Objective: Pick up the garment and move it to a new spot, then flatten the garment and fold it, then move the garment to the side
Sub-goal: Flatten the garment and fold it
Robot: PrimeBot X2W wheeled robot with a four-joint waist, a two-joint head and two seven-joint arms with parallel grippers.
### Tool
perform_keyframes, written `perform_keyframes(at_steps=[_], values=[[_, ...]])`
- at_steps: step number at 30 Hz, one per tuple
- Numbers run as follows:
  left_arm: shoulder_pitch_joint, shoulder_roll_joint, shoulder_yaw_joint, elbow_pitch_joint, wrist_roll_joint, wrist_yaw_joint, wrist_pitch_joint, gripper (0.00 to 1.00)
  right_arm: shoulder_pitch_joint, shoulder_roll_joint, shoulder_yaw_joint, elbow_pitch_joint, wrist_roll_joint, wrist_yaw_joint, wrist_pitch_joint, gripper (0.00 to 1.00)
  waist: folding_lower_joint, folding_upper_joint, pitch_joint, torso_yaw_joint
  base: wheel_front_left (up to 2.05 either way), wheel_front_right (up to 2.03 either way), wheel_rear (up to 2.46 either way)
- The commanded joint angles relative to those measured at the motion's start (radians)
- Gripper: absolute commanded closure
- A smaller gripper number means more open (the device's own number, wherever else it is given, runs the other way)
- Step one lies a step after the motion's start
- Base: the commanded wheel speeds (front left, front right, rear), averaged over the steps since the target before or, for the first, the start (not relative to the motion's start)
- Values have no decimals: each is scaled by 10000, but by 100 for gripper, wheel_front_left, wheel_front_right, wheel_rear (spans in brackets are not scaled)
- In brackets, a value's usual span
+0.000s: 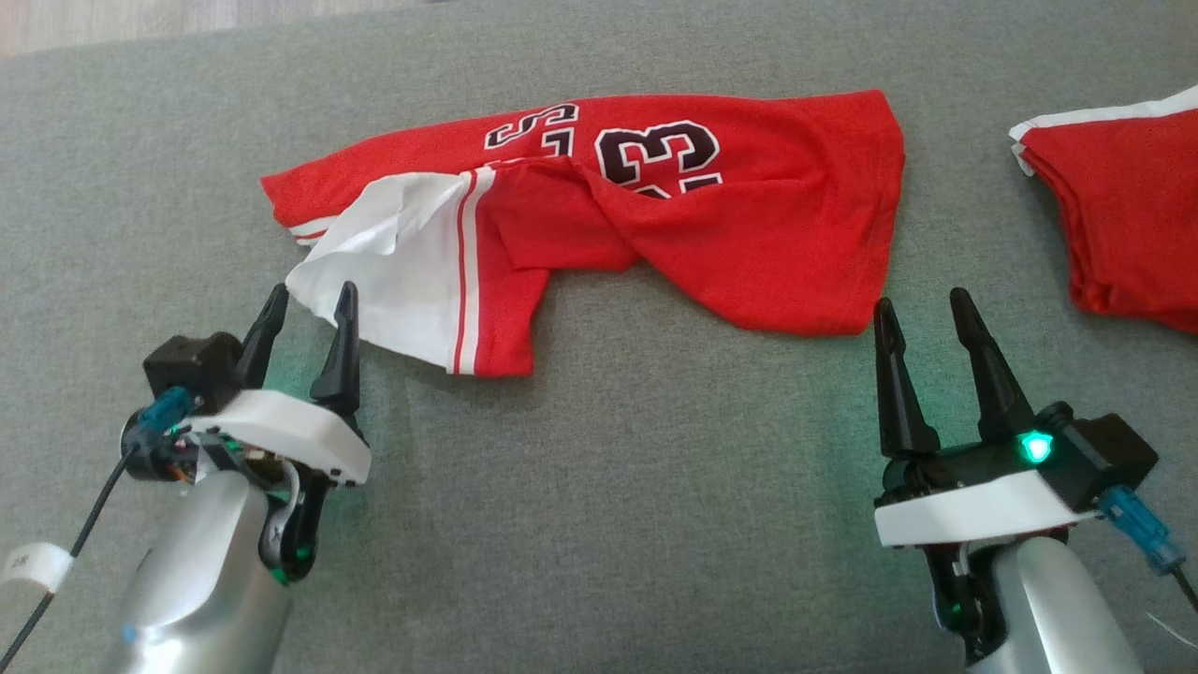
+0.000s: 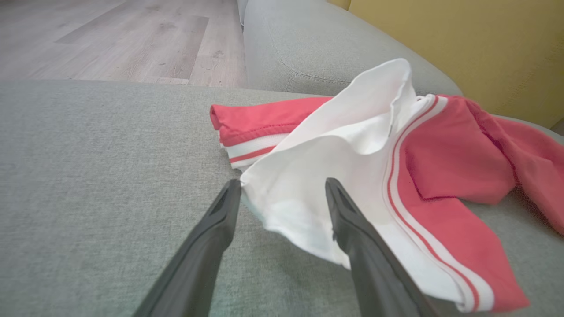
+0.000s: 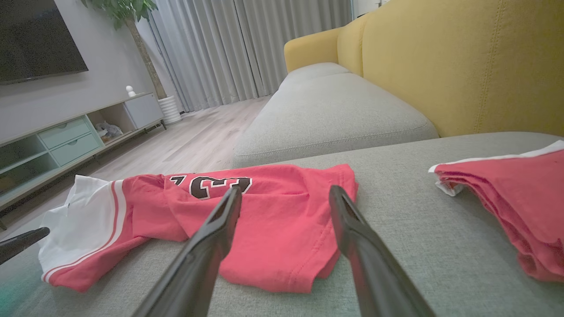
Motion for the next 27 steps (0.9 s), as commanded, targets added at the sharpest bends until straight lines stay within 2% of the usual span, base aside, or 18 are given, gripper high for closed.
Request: perform_keyframes(at_steps=[1, 10, 16, 17, 18, 19, 27], values=[[-477, 223, 402, -97, -60, -20, -142, 0, -262, -29, 196, -295, 44, 19, -107, 0, -1, 0, 24, -25, 0, 0, 0], [-890, 40, 451, 700, -260, -15, -247, 0, -319, -29, 172, -322, 6, 19, -107, 0, -1, 0, 107, -25, 0, 0, 0], [-1112, -22, 386, 992, -355, -179, -334, 0, -335, -29, 183, -306, -24, 19, -107, 0, -1, 0, 145, -10, 0, 0, 0], [-1153, -30, 343, 1029, -366, -236, -341, 51, -340, -29, 185, -303, -28, 19, -107, 0, -1, 0, 148, -9, 0, 0, 0], [-1191, -30, 295, 1062, -364, -286, -364, 89, -344, -29, 183, -298, -32, 19, -107, 0, -1, 0, 147, -6, 0, 0, 0], [-1249, -33, 210, 1101, -364, -379, -465, 100, -349, -29, 179, -280, -38, 19, -107, 0, -1, 0, 126, -3, 0, 0, 0], [-1885, 297, 50, 237, -142, -644, -1383, 100, -357, -29, 153, -185, -31, 19, -107, 0, -1, 0, -177, 12, 0, 0, 0]])
